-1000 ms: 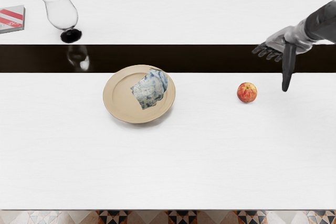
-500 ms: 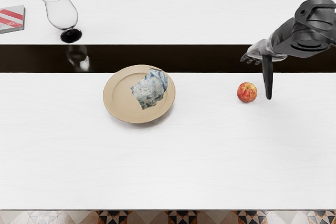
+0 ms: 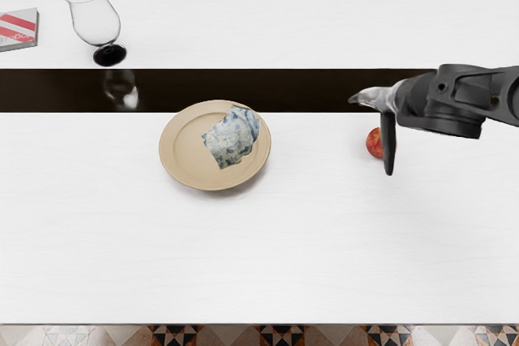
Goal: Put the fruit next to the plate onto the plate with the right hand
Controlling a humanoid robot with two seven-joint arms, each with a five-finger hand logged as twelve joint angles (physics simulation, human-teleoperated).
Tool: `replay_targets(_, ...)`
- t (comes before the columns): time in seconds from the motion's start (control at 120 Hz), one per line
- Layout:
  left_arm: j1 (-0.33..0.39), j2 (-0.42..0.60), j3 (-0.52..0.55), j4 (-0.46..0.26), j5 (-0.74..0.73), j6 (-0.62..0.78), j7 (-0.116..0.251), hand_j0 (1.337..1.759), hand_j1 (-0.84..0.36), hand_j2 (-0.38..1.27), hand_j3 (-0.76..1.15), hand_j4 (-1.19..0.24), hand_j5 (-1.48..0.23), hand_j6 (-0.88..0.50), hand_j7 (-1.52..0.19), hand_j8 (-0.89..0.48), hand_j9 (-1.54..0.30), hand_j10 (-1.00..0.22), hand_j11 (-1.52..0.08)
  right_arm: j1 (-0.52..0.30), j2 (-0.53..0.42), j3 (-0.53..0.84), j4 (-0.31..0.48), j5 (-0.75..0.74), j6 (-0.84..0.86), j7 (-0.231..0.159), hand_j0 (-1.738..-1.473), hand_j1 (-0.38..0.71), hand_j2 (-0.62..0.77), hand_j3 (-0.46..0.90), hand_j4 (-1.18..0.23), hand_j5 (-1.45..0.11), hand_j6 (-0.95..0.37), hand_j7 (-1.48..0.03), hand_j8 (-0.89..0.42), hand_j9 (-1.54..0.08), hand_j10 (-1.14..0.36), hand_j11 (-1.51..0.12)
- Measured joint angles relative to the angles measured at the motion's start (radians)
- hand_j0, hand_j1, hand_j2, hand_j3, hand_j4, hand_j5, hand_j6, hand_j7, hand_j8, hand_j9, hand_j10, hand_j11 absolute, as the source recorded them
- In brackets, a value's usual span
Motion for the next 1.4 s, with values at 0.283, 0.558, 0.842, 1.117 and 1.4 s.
replay_targets(0.283, 0.0, 0.0, 0.0, 0.0, 0.0, 0.0, 0.0, 1.658, 0.34, 0.0, 0.0, -0.01, -0.01, -0.01, -0.01, -0.01, -0.01, -0.01, -0.01, -0.032, -0.015, -0.053, 0.065, -0.086, -0.216, 0.0, -1.658, -0.35, 0.0, 0.0, 0.0, 0.0, 0.0, 0.0, 0.0, 0.0, 0.0, 0.0)
replay_targets(0.558, 0.0, 0.0, 0.0, 0.0, 0.0, 0.0, 0.0, 1.658, 0.34, 0.0, 0.0, -0.01, -0.01, -0.01, -0.01, -0.01, -0.01, -0.01, -0.01, -0.1, -0.005, -0.068, 0.064, -0.153, -0.376, 0.0, -1.658, -0.28, -0.01, 0.0, -0.06, -0.07, -0.06, -0.07, -0.06, -0.07, -0.06, -0.07)
replay_targets(0.842, 0.0, 0.0, -0.001, 0.0, 0.0, 0.0, 0.0, 1.658, 0.34, 0.0, 0.0, -0.01, -0.01, -0.01, -0.01, -0.01, -0.01, -0.01, -0.01, -0.14, 0.021, -0.071, 0.045, -0.182, -0.444, 0.0, -1.658, -0.15, -0.03, 0.0, -0.17, -0.22, -0.17, -0.22, -0.17, -0.22, -0.17, -0.22)
replay_targets(1.117, 0.0, 0.0, -0.001, 0.0, 0.0, 0.0, 0.0, 1.658, 0.34, 0.0, 0.0, -0.01, -0.01, -0.01, -0.01, -0.01, -0.01, -0.01, -0.01, -0.179, 0.029, -0.076, 0.027, -0.211, -0.481, 0.0, -1.658, -0.1, -0.04, 0.0, -0.21, -0.27, -0.21, -0.27, -0.21, -0.27, -0.21, -0.27)
replay_targets(1.4, 0.0, 0.0, -0.002, 0.0, 0.0, 0.0, 0.0, 1.658, 0.34, 0.0, 0.0, -0.01, -0.01, -0.01, -0.01, -0.01, -0.01, -0.01, -0.01, -0.219, 0.03, -0.076, 0.015, -0.243, -0.534, 0.0, -1.658, -0.05, -0.05, 0.0, -0.25, -0.33, -0.25, -0.33, -0.25, -0.33, -0.25, -0.33)
